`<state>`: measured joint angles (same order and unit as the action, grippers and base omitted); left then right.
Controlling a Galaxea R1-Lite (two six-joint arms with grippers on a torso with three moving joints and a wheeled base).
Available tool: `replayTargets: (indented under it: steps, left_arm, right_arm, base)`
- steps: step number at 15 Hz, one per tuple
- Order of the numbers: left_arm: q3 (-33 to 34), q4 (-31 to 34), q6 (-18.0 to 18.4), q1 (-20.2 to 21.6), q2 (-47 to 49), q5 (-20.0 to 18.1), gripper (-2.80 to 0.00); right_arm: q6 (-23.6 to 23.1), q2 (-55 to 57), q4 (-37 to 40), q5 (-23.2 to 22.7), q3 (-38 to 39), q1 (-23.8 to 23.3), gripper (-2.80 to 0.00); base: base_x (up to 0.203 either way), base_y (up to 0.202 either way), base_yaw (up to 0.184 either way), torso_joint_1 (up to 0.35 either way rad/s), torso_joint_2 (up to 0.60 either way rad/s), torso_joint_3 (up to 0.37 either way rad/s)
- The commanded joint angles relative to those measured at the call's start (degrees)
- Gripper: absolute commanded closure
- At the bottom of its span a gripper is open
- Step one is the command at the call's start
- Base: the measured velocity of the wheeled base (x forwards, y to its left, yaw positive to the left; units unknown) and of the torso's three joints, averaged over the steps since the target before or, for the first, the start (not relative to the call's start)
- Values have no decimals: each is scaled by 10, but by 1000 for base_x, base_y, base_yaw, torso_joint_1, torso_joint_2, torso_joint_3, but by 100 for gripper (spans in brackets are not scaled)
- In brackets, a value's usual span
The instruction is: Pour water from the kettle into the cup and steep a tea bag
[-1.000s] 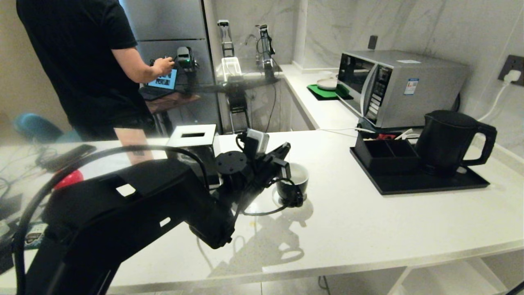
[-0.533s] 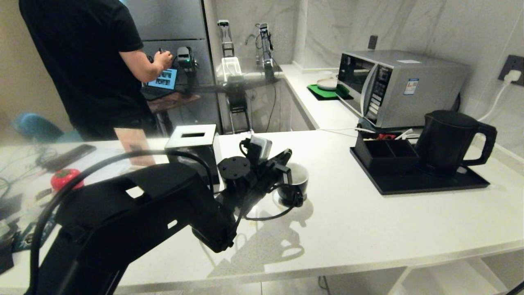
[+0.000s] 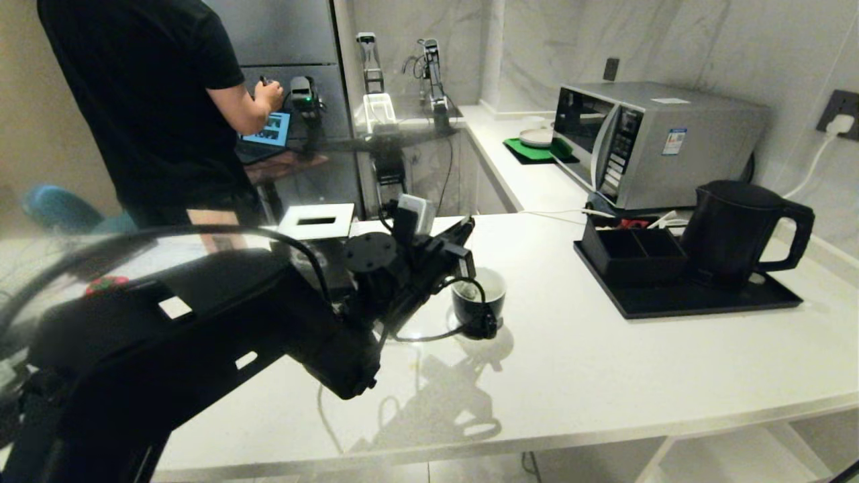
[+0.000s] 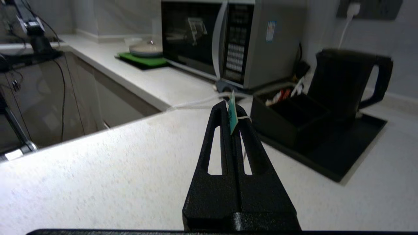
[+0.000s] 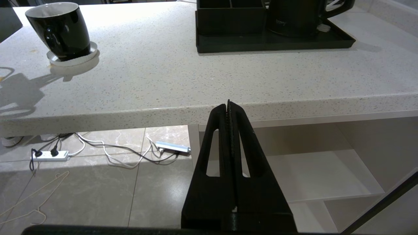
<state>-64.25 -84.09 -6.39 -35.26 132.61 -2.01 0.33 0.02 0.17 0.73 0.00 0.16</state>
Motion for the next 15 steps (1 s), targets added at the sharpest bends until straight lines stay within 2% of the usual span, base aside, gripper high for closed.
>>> replayTargets:
  steps: [1, 6, 15]
  left_arm:
    - [1, -4, 0, 3, -38, 0, 0]
    - [48, -10, 0, 7, -94, 0, 0]
    - [62, -5, -1, 46, -158, -4, 0]
  right_arm:
    - [0, 0, 0, 0, 0, 0, 0]
    - [0, 0, 0, 0, 0, 0, 0]
    - [0, 0, 0, 0, 0, 0, 0]
  base:
    - [0, 0, 0, 0, 0, 0]
    - [0, 0, 0, 0, 0, 0]
    - [0, 0, 0, 0, 0, 0]
